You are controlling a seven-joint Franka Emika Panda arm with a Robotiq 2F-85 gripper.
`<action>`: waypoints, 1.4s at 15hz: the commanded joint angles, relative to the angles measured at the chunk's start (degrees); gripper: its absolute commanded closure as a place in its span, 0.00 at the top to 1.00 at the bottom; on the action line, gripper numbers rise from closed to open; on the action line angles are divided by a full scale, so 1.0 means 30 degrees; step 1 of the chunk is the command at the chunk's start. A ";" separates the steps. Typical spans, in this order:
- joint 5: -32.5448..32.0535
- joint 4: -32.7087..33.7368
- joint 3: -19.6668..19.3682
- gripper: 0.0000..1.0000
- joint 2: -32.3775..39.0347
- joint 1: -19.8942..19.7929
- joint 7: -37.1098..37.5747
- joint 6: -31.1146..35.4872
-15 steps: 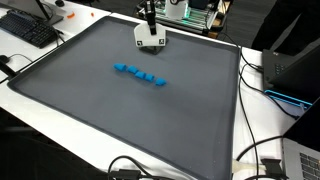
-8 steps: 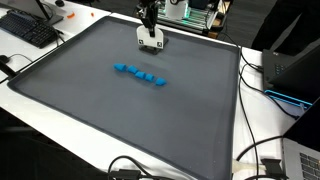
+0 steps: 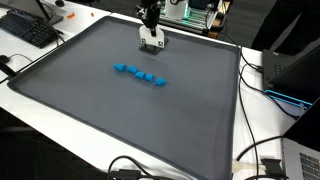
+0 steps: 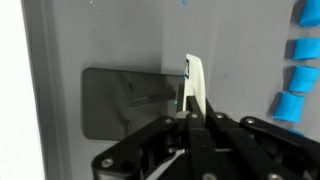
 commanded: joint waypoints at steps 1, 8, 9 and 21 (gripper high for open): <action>0.0223 -0.0815 0.0062 0.01 -0.0345 -0.0090 -0.0617 0.0860; 0.0221 -0.1087 0.0065 0.01 0.0239 -0.0118 -0.0950 0.2224; 0.0508 -0.1105 0.0031 0.01 0.0249 -0.0072 -0.1140 0.2316; 0.0891 -0.0863 0.0022 0.01 0.1084 -0.0072 -0.1079 0.2654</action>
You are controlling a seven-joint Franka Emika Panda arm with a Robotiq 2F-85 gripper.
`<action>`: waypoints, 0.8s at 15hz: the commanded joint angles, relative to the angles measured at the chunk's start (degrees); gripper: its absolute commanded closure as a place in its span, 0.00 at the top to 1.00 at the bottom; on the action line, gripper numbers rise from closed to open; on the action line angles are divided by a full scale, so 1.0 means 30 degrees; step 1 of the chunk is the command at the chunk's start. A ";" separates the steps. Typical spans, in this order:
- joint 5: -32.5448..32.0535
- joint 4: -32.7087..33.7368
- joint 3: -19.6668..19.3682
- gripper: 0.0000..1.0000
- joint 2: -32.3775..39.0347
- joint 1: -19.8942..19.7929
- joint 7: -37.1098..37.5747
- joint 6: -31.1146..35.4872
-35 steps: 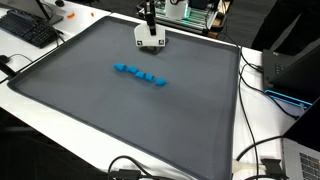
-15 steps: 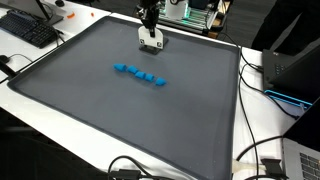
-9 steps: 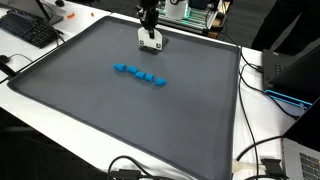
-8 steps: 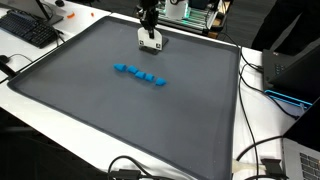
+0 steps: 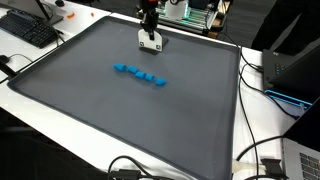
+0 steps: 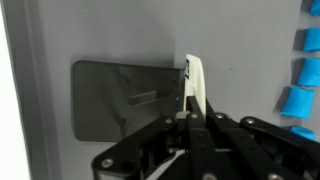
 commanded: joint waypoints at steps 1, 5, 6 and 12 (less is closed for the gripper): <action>0.0224 -0.0108 0.0037 0.01 0.0314 -0.0040 -0.0193 0.0490; 0.0016 -0.0107 0.0002 0.01 0.0327 -0.0088 -0.0018 0.0663; -0.0025 -0.0124 -0.0011 0.01 0.0281 -0.0106 0.0034 0.0680; -0.0003 -0.0037 0.0052 0.01 0.0463 -0.0055 0.0054 0.0900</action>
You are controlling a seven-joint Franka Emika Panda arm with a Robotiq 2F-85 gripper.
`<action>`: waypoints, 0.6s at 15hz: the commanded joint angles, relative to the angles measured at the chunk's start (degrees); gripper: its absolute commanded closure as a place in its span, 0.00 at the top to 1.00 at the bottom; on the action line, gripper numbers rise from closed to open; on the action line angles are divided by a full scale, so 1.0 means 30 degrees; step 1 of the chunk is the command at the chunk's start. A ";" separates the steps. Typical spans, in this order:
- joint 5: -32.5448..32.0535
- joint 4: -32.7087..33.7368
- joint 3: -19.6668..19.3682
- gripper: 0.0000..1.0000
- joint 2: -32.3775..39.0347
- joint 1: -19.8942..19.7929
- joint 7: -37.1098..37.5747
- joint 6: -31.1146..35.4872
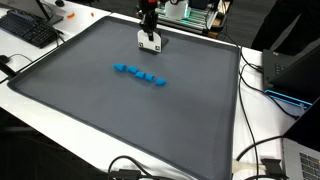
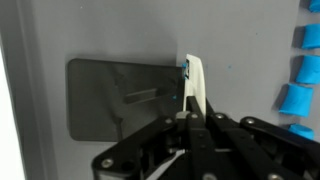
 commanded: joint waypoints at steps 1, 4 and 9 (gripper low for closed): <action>0.0120 -0.0044 0.0069 0.01 0.0275 0.0000 -0.0026 0.0482; 0.0075 -0.0026 0.0070 0.01 0.0332 -0.0004 0.0043 0.0692; 0.0271 0.0052 0.0043 0.01 0.0579 0.0006 -0.0073 0.0728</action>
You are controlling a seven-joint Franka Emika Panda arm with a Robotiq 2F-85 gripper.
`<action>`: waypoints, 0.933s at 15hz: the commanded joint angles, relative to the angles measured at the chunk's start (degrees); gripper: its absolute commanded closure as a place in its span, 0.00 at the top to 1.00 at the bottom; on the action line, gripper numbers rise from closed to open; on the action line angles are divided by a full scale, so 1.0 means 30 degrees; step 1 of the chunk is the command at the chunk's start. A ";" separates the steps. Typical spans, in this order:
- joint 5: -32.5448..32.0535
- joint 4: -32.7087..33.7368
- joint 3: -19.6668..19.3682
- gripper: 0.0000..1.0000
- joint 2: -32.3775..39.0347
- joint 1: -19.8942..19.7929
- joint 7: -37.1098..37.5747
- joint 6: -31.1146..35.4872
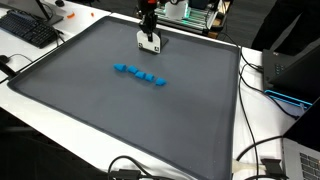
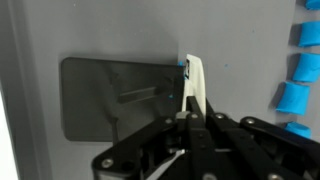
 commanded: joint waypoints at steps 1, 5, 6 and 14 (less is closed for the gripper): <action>0.0133 0.0030 0.0032 0.01 0.0427 -0.0006 -0.0024 0.0170; -0.0056 0.0158 0.0040 0.01 0.0747 0.0001 0.0027 -0.0035; -0.0042 0.0190 0.0032 0.01 0.0782 -0.0001 -0.0017 -0.0176; -0.0347 0.0350 -0.0007 0.01 0.0828 -0.0023 0.0058 -0.0950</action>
